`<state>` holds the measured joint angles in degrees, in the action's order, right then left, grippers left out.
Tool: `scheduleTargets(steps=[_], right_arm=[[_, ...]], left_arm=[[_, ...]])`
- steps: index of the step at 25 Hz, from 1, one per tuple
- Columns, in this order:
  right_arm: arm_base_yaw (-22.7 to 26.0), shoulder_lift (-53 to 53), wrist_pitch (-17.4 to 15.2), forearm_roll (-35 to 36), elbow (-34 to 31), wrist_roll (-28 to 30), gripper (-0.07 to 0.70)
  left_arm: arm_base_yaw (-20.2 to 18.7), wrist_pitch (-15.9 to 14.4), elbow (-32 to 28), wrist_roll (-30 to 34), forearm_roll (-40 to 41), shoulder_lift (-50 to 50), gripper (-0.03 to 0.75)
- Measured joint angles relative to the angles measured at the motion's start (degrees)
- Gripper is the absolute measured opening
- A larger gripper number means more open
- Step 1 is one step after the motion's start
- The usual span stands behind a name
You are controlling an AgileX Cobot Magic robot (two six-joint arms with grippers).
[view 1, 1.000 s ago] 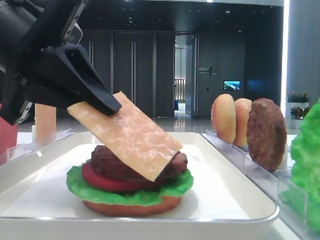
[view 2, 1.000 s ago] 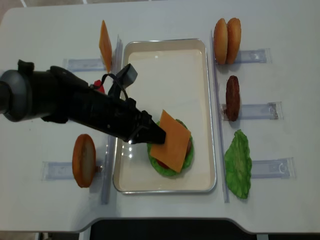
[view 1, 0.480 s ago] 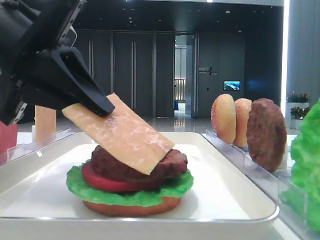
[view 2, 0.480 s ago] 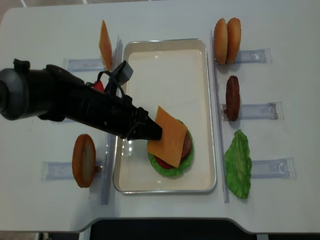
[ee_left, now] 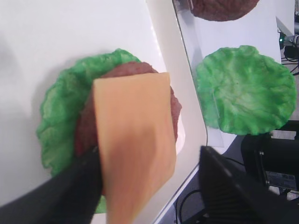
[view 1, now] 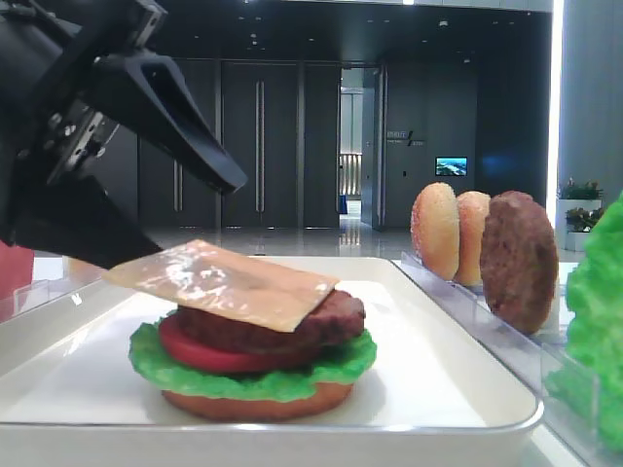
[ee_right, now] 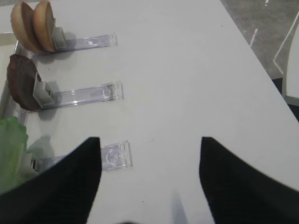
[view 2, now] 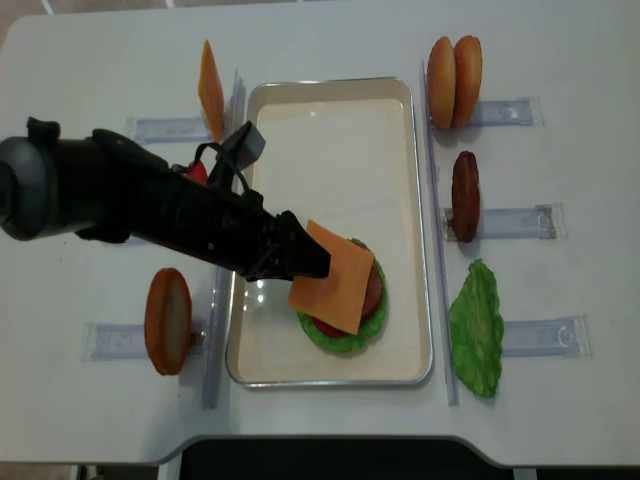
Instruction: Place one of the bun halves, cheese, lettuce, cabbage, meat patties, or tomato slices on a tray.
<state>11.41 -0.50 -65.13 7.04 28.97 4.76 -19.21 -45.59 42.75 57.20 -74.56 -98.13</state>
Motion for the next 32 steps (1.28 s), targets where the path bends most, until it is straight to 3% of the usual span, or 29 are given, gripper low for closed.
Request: scheduleTargets(steps=[3,6,11,15,21,26,32], right_arm=[[0.0,0.0,0.0,0.0,0.0,0.0,0.434],[0.0,0.0,0.0,0.0,0.0,0.0,0.434],[0.0,0.0,0.0,0.0,0.0,0.0,0.434],[0.0,0.0,0.0,0.0,0.0,0.0,0.434],[0.0,0.0,0.0,0.0,0.0,0.0,0.434],[0.0,0.0,0.0,0.0,0.0,0.0,0.434],[0.0,0.0,0.0,0.0,0.0,0.0,0.434]], left_arm=[[0.0,0.0,0.0,-0.2,1.1,0.0,0.652],[0.0,0.0,0.0,-1.0,2.6,0.0,0.684],[1.4,-1.0,3.6,-6.1,8.7,0.3,0.692],[3.0,-3.6,8.5,-13.4,17.2,1.8,0.692],[3.4,-8.5,18.6,-20.0,24.8,4.1,0.692],[4.0,-11.0,28.3,-24.3,30.3,4.5,0.692],[7.0,-14.2,36.3,-33.9,45.5,4.6,0.692]])
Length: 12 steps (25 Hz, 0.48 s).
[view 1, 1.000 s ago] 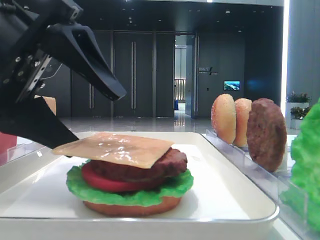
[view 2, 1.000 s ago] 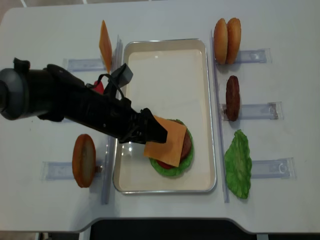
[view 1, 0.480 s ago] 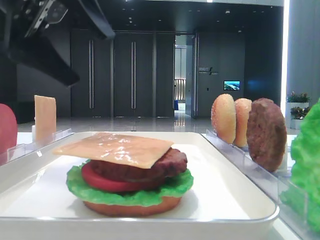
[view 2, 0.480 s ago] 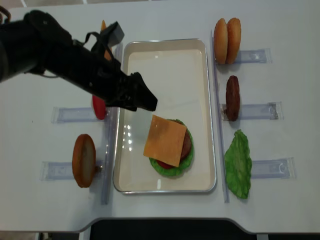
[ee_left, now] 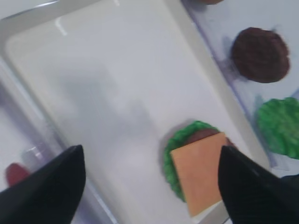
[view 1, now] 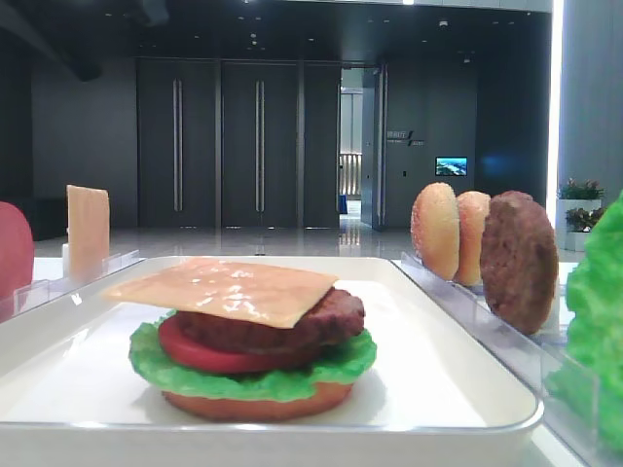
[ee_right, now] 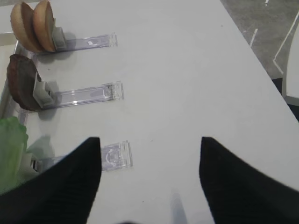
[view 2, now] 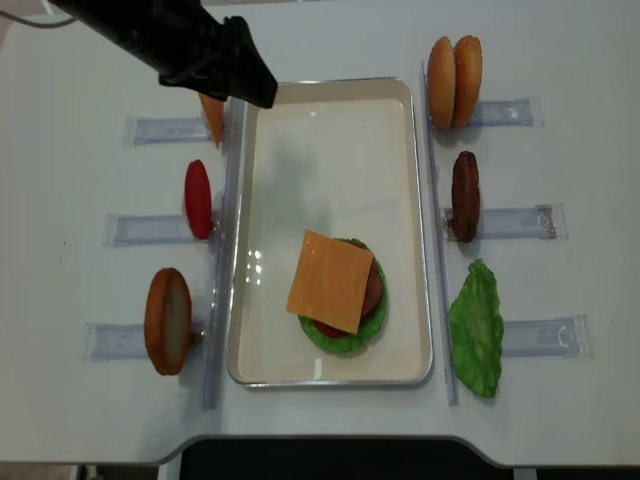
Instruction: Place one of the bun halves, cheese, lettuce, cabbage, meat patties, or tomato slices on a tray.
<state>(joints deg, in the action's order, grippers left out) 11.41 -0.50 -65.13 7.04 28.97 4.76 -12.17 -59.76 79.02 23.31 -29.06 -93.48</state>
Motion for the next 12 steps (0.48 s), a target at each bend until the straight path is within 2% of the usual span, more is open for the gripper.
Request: scheduleTargets(steps=[6,12], right_arm=[[0.0,0.0,0.0,0.0,0.0,0.0,0.434],[0.0,0.0,0.0,0.0,0.0,0.0,0.434]], left_arm=[[5.9,-2.3,3.1,-6.8,12.5,0.7,0.692],[12.8,-3.5,3.4,-11.4,20.5,2.8,0.692]])
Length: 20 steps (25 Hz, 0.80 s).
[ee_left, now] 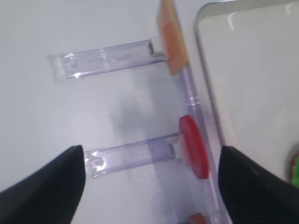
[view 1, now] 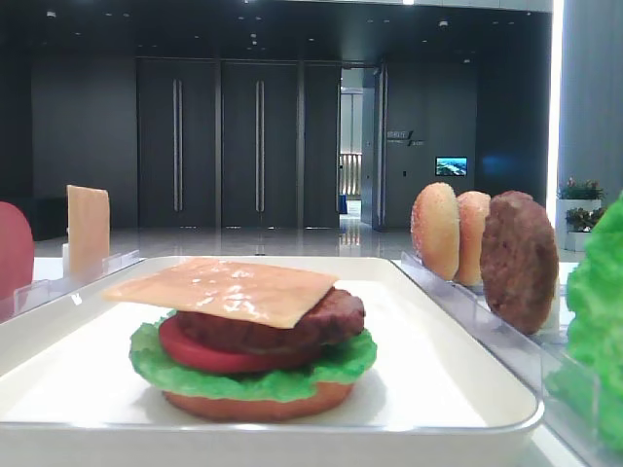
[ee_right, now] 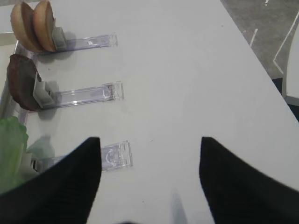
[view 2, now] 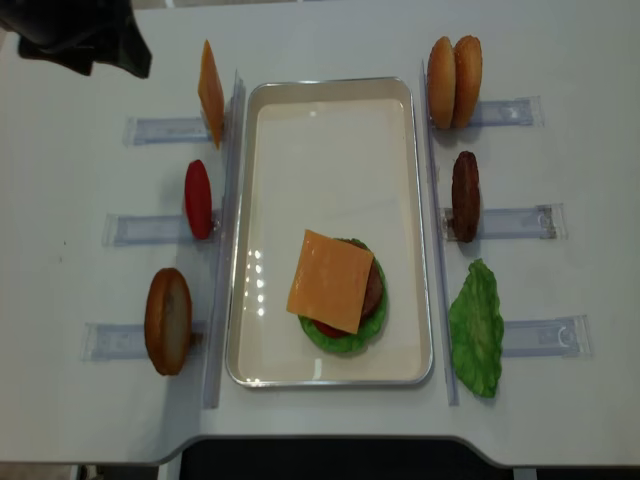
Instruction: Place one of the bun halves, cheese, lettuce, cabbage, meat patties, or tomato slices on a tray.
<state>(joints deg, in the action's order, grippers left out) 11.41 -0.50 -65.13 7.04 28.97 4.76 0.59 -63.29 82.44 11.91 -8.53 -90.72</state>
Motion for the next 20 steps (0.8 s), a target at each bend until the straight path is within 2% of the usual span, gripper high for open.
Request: scheduleTargets(steps=[4,8,14,17,20], right_arm=[[0.0,0.0,0.0,0.0,0.0,0.0,0.434],[0.0,0.0,0.0,0.0,0.0,0.0,0.434],[0.0,0.0,0.0,0.0,0.0,0.0,0.434],[0.0,0.0,0.0,0.0,0.0,0.0,0.434],[0.0,0.0,0.0,0.0,0.0,0.0,0.434]], left_arm=[[3.0,-1.8,0.3,-2.4,6.6,0.2,0.692],[3.6,-3.2,0.3,-6.7,12.7,0.2,0.692],[3.6,-5.0,0.1,-8.0,13.7,0.5,0.692],[2.9,-5.7,-2.6,-9.0,13.5,3.1,0.692],[2.1,-5.3,-9.2,-9.3,11.8,9.1,0.692]])
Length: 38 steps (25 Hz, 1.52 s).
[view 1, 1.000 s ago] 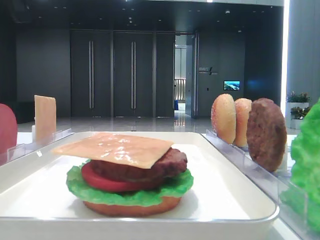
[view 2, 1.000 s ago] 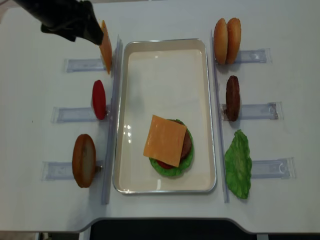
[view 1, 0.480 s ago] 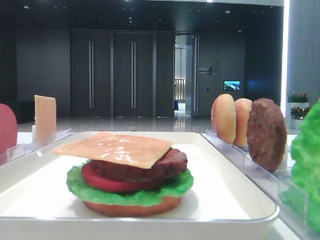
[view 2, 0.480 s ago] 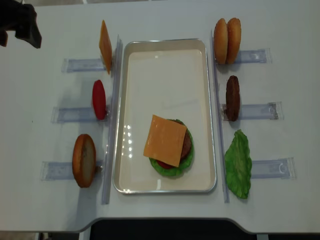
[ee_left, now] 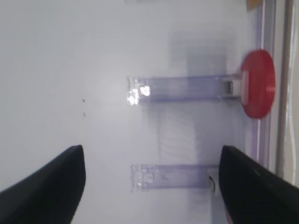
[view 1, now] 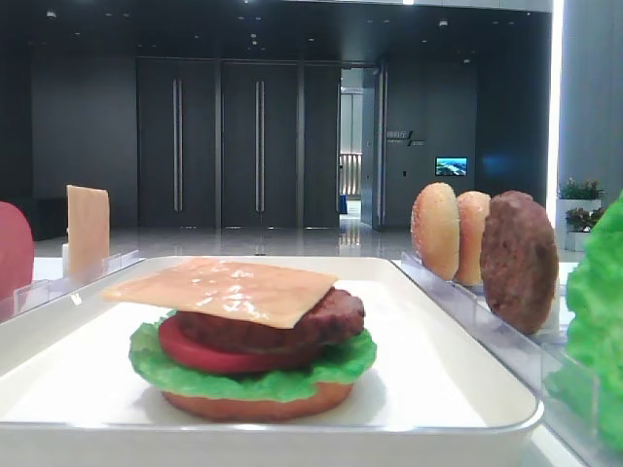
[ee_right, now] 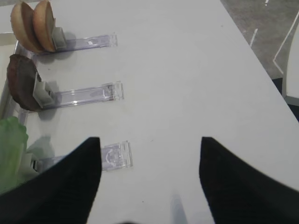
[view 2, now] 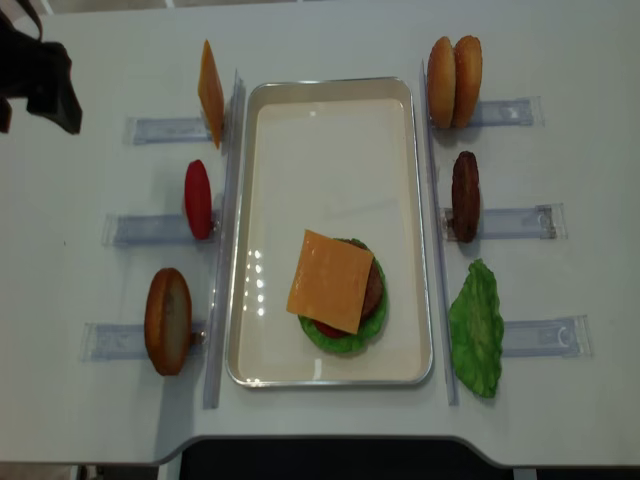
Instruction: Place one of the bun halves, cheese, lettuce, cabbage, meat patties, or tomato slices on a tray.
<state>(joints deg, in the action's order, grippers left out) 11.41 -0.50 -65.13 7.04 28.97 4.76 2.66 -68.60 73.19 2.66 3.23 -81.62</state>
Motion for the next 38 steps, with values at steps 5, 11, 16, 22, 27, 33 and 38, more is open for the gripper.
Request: scheduleTargets(steps=[5,11,16,22,27,33,38], right_arm=[[0.0,0.0,0.0,0.0,0.0,0.0,0.434],[0.0,0.0,0.0,0.0,0.0,0.0,0.434],[0.0,0.0,0.0,0.0,0.0,0.0,0.434],[0.0,0.0,0.0,0.0,0.0,0.0,0.434],[0.0,0.0,0.0,0.0,0.0,0.0,0.434],[0.0,0.0,0.0,0.0,0.0,0.0,0.434],[0.0,0.0,0.0,0.0,0.0,0.0,0.434]], left_arm=[[-0.1,2.0,-16.3,-0.1,-3.2,15.1,0.692],[-0.1,2.5,-34.0,-0.1,-4.5,36.2,0.692],[-0.1,4.3,-44.8,-0.8,-4.8,52.3,0.692],[-0.1,5.4,-46.1,-0.8,-5.1,59.9,0.692],[-0.1,5.4,-46.1,-0.8,-5.1,63.7,0.692],[-0.1,5.4,-46.1,-1.7,-4.5,73.8,0.692],[-0.1,5.1,-46.1,-2.0,-3.8,81.6,0.692]])
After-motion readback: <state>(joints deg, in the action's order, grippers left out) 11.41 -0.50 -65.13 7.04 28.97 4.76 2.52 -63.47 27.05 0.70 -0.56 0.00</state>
